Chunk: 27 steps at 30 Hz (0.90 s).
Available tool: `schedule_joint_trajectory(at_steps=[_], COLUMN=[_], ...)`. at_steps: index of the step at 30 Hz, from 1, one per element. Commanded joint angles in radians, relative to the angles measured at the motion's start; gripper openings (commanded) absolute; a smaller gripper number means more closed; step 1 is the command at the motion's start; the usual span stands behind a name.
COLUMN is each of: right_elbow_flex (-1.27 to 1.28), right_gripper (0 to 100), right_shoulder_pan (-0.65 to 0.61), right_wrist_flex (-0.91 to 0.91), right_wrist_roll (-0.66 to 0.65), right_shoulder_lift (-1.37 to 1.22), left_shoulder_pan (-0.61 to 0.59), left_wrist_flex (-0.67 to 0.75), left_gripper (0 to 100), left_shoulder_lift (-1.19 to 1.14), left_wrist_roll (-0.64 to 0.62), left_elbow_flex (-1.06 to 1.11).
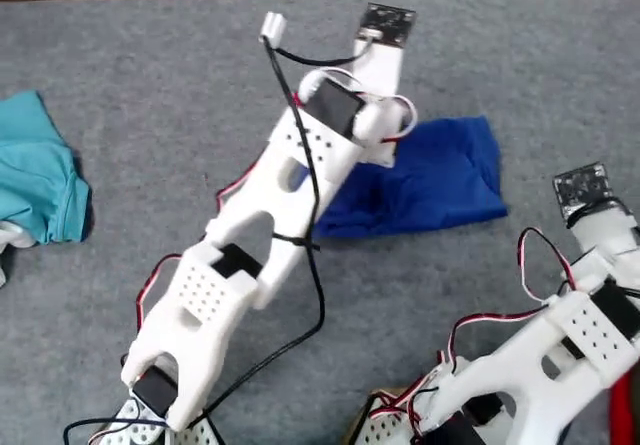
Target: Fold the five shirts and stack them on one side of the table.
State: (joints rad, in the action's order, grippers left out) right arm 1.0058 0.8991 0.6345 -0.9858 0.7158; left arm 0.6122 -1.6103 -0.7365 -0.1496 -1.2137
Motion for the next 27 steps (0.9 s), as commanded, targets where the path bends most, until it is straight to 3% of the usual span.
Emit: schedule_joint_trajectory(at_steps=[1, 4, 8, 12, 27], right_elbow_flex=[0.019, 0.021, -0.035, -0.137, -0.410], right_gripper=[22.9, 17.2, 0.2, 1.0, 0.6], right_shoulder_pan=[0.018, 0.048, 0.117, 0.147, 0.157], right_wrist_flex=[0.015, 0.086, 0.137, 0.239, 0.407], right_wrist_roll=[-0.002, 0.049, 0.144, 0.229, 0.292], right_shoulder_lift=[0.035, 0.035, 0.033, 0.028, -0.291], left_shoulder_pan=[0.048, 0.078, 0.095, 0.103, 0.213], left_wrist_flex=[0.080, 0.150, 0.233, 0.287, 0.583], left_gripper=[2, 2, 2, 2, 2], left_shoulder_lift=[-0.005, -0.016, -0.016, -0.016, -0.082], left_wrist_roll=[0.008, 0.011, 0.009, 0.008, 0.006], left_elbow_flex=[-0.072, -0.071, -0.066, -0.064, 0.025])
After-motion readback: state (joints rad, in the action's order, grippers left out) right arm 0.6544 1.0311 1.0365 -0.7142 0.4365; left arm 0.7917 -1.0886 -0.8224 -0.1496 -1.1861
